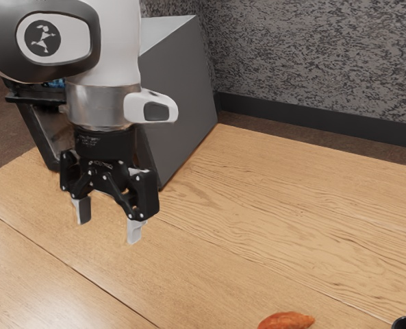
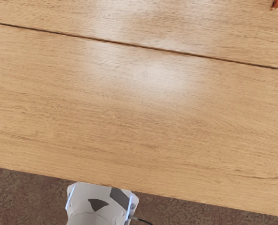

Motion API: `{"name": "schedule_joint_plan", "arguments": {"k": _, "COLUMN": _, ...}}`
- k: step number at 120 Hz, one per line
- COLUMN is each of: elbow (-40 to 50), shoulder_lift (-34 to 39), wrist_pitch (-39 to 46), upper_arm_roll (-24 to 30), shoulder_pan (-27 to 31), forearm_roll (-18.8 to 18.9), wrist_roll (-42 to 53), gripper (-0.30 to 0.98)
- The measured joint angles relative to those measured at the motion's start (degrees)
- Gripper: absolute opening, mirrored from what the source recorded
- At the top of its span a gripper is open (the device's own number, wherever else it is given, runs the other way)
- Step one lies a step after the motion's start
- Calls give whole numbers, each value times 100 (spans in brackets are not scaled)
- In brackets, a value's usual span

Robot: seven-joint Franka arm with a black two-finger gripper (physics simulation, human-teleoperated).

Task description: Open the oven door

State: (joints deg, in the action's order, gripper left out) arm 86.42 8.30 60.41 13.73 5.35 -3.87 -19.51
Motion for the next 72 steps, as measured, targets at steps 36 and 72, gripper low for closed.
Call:
{"name": "schedule_joint_plan", "arguments": {"k": 36, "elbow": 12, "shoulder_lift": 57, "wrist_pitch": 1756, "upper_arm_roll": -355, "shoulder_pan": 151, "forearm_roll": 372, "wrist_roll": -1304, "gripper": 69}}
{"name": "schedule_joint_plan", "arguments": {"k": 72, "elbow": 2866, "shoulder_lift": 2435, "wrist_pitch": 4362, "upper_arm_roll": -2096, "shoulder_pan": 1479, "forearm_roll": 103, "wrist_roll": -2267, "gripper": 68}}
